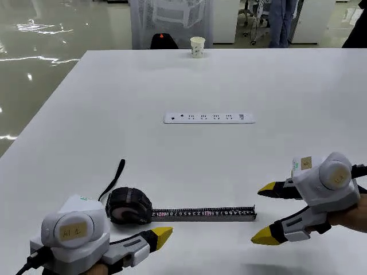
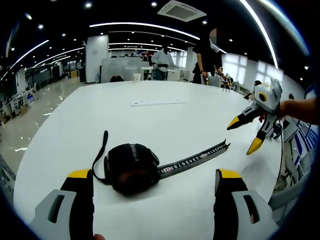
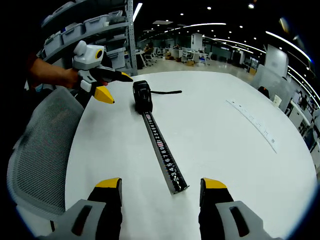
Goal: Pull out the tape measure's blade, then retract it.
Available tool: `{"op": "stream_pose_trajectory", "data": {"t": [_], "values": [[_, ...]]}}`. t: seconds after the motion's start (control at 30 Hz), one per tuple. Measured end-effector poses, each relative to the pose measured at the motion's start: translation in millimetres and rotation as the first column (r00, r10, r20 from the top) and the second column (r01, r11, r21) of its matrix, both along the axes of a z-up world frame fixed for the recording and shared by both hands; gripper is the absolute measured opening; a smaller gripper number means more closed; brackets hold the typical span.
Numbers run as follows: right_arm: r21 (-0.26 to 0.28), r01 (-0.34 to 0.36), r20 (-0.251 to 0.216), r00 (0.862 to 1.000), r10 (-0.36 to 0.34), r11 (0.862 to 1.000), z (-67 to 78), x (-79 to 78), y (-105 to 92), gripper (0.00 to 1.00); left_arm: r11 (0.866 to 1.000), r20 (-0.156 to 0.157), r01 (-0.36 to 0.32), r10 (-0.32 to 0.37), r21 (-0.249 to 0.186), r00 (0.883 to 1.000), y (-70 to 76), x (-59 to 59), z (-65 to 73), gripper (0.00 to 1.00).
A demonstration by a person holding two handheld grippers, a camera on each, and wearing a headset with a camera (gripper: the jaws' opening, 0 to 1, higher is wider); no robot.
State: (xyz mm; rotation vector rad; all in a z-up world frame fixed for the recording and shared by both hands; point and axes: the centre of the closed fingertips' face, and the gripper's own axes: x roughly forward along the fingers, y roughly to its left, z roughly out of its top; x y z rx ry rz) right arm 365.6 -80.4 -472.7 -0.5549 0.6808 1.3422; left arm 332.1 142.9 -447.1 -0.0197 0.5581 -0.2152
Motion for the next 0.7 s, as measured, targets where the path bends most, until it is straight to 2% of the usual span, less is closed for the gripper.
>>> {"op": "stream_pose_trajectory", "data": {"t": [0.27, 0.7], "values": [[-0.018, -0.034, 0.016, 0.999, 0.034, 0.999, -6.8, 8.0, -1.9, 0.51, 1.000, -0.009, -0.005, 0.005, 0.007, 1.000, 2.2, 10.4, -4.5, 0.99], [-0.056, -0.070, 0.041, 0.997, 0.073, 0.996, -22.5, 19.7, -3.3, 0.33, 0.999, -0.028, -0.044, 0.043, -0.011, 0.999, 7.3, 23.1, -10.4, 0.96]]}}
